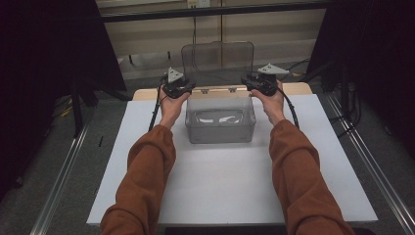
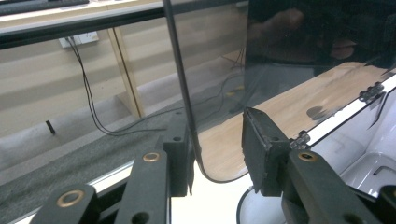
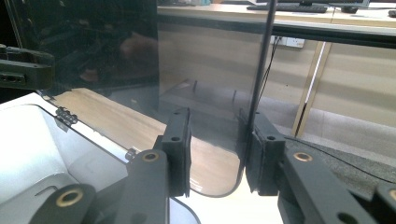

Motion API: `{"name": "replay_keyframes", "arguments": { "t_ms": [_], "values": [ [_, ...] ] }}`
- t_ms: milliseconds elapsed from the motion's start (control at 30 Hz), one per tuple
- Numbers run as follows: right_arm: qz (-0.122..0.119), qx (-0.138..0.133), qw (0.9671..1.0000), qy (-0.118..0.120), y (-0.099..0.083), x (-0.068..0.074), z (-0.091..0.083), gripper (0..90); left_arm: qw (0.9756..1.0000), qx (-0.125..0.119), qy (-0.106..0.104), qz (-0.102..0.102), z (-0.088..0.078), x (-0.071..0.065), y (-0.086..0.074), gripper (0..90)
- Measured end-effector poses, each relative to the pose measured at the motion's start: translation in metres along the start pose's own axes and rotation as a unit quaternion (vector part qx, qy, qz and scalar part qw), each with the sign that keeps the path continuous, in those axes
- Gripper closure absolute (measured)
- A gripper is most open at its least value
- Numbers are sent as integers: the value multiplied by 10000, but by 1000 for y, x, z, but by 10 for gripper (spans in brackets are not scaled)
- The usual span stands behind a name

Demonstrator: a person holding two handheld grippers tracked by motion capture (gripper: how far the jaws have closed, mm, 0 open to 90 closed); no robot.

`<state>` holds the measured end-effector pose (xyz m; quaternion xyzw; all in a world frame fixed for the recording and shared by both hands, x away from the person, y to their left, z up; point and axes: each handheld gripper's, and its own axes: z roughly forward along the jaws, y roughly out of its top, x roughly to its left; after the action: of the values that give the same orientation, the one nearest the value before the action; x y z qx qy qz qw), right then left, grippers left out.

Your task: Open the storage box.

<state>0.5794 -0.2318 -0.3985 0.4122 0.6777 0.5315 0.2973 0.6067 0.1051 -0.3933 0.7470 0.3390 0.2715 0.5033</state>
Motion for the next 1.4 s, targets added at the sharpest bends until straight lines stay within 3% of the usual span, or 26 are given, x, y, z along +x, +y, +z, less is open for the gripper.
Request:
{"name": "replay_keyframes", "arguments": {
  "t_ms": [200,233,367,600,700,800,1067,1400],
  "values": [
    [33,65,10000,10,1,-2,2,653,9999,74,-1,-141,1,1,2,637],
    [63,54,10000,6,1,-3,3,650,9996,92,-15,-279,2,1,3,637],
    [192,75,9998,-1,1,-3,4,648,9991,143,-37,-393,2,1,4,636],
    [334,208,9992,-15,4,-3,7,630,9990,327,-10,-309,6,-1,6,561],
    [360,194,9992,-25,4,-3,8,619,9987,322,-47,-393,6,0,6,561],
    [198,293,9994,-55,5,-2,9,604,9988,319,-93,-372,7,3,5,567],
    [253,368,9990,-61,5,-3,13,574,9978,399,-137,-517,8,4,5,577],
    [318,465,9984,-70,5,-1,17,523,9974,506,-108,-494,11,3,5,543]
  ]
}}
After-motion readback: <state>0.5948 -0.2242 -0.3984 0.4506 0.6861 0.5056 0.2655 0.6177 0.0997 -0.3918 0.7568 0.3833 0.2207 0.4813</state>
